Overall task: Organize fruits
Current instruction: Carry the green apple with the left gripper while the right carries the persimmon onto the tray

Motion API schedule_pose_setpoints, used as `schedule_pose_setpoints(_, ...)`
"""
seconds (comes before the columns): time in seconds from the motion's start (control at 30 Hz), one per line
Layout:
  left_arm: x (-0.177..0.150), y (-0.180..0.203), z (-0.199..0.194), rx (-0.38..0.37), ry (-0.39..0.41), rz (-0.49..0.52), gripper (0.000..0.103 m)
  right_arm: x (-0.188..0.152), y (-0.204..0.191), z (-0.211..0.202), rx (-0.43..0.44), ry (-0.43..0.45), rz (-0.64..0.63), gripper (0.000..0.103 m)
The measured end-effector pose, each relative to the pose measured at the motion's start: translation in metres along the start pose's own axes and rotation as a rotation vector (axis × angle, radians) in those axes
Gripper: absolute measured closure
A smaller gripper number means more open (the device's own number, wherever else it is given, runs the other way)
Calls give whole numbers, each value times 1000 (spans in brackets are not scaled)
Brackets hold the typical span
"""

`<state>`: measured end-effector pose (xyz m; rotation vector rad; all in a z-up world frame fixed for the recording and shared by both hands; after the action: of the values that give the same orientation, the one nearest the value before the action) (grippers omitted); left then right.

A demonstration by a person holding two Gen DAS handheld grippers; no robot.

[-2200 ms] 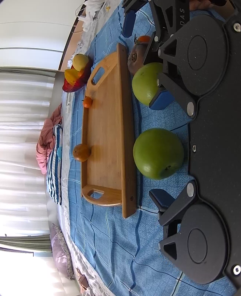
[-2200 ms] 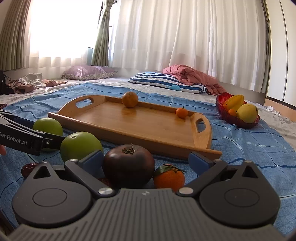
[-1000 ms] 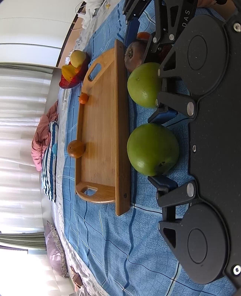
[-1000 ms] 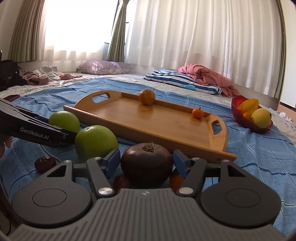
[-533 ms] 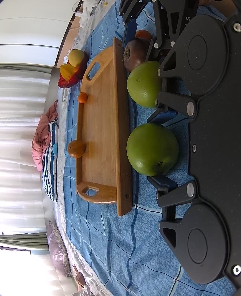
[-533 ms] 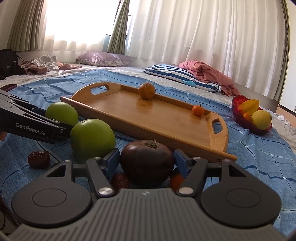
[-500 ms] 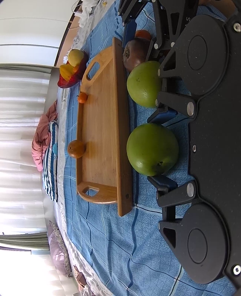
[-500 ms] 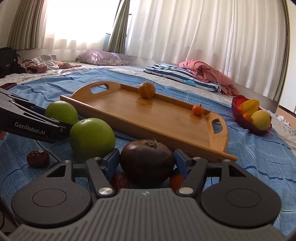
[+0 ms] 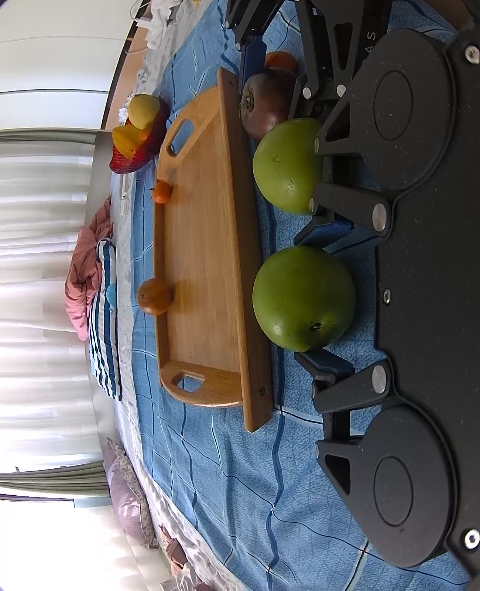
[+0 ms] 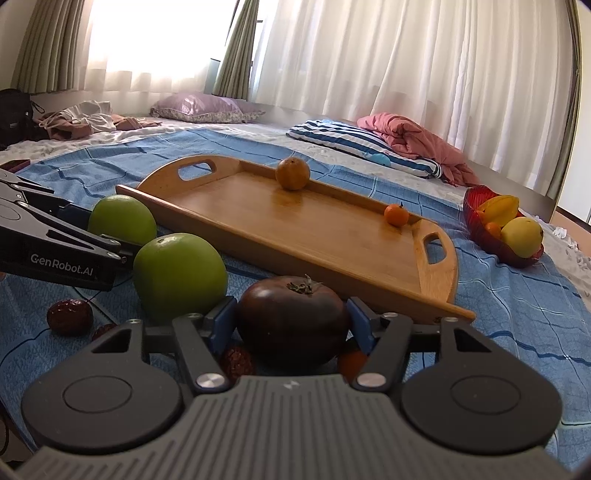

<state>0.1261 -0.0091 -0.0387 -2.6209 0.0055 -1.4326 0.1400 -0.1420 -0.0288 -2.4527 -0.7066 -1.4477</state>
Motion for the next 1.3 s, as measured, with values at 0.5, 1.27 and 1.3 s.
schedule_pose_setpoints(0.5, 14, -9, 10, 36, -19, -56, 47, 16, 11, -16, -38, 119, 90, 37)
schedule_pose_setpoints(1.27, 108, -1, 52, -58, 8, -115, 47, 77, 103, 19, -122, 198, 284, 37)
schedule_pose_setpoints(1.3, 112, 2, 59, -69, -2, -108, 47, 78, 108, 24, -124, 193, 295, 37)
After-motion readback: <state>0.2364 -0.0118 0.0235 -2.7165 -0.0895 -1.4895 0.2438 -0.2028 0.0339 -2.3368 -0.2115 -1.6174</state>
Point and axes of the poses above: each gripper's, at about its wrist camera, not at the fingertips, and z roughly the way its jaws point, y to its right, x to its top, the point moved 7 cm from there along z, roughly the way its jaws point, and after that the axes turned 12 degrees about x, right-handed, at the moved point
